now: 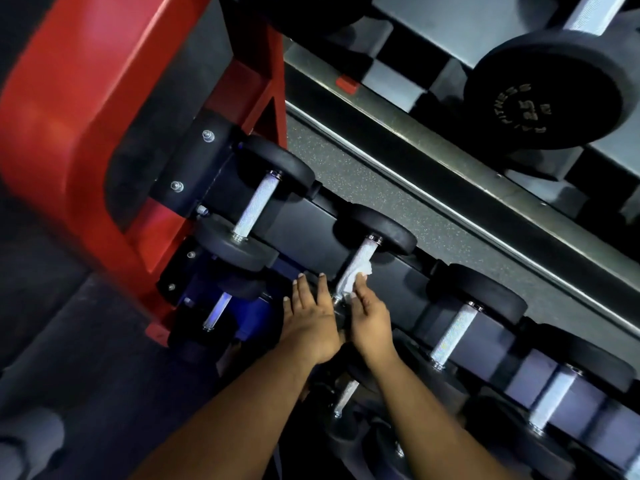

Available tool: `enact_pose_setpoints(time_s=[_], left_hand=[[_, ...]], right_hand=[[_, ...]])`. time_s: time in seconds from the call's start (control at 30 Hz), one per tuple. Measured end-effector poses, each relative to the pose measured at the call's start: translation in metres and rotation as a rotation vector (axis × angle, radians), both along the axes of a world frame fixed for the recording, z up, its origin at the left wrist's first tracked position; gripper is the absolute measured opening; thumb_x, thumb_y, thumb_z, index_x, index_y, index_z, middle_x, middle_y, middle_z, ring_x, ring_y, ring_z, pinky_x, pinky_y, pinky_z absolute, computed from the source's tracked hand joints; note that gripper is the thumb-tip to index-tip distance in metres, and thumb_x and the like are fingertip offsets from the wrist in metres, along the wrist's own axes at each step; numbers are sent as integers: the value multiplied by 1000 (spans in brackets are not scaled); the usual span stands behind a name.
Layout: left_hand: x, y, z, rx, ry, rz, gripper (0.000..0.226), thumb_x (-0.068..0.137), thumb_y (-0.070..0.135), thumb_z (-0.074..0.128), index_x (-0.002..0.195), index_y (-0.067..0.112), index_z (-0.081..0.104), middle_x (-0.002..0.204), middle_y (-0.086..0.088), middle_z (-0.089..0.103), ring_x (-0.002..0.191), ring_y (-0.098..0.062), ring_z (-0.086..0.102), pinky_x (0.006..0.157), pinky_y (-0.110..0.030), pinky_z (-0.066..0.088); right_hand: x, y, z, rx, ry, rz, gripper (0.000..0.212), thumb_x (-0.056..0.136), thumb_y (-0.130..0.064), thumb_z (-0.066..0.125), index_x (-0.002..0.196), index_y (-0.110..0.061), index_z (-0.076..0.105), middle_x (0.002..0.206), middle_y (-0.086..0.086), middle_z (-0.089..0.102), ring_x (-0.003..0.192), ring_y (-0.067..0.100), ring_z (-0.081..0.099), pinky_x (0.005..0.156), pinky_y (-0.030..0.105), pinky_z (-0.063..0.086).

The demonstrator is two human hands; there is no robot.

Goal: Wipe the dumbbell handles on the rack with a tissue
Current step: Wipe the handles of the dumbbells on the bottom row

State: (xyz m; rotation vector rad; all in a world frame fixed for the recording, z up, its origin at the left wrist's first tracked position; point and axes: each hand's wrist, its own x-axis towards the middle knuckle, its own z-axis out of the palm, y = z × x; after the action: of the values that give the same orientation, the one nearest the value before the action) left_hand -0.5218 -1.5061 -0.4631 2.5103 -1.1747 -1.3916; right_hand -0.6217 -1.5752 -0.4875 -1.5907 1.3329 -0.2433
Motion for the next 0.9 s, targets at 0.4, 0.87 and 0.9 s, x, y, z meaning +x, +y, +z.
enact_pose_setpoints(time_s=[0.4, 0.87, 0.9], left_hand=[[0, 0, 2, 1, -5, 0, 124, 84, 67, 64, 156, 17, -24, 162, -24, -26, 153, -36, -17, 125, -52, 0], [-1, 1, 0, -11, -4, -2, 124, 85, 67, 64, 156, 17, -25, 161, -25, -26, 153, -36, -18, 125, -52, -1], [-1, 1, 0, -17, -5, 0, 124, 85, 67, 64, 156, 16, -24, 162, -25, -25, 153, -36, -18, 125, -52, -1]], right_hand=[[8, -20, -1, 382, -172, -271, 24, 80, 2, 69, 99, -7, 59, 73, 3, 63, 65, 13, 58, 68, 37, 52], [26, -67, 23, 651, -504, -543, 15, 92, -4, 61, 84, -17, 60, 69, -1, 63, 66, 11, 60, 64, 24, 47], [32, -72, 19, 636, -498, -577, 10, 90, -6, 64, 87, -15, 60, 71, 0, 62, 68, 13, 59, 65, 25, 47]])
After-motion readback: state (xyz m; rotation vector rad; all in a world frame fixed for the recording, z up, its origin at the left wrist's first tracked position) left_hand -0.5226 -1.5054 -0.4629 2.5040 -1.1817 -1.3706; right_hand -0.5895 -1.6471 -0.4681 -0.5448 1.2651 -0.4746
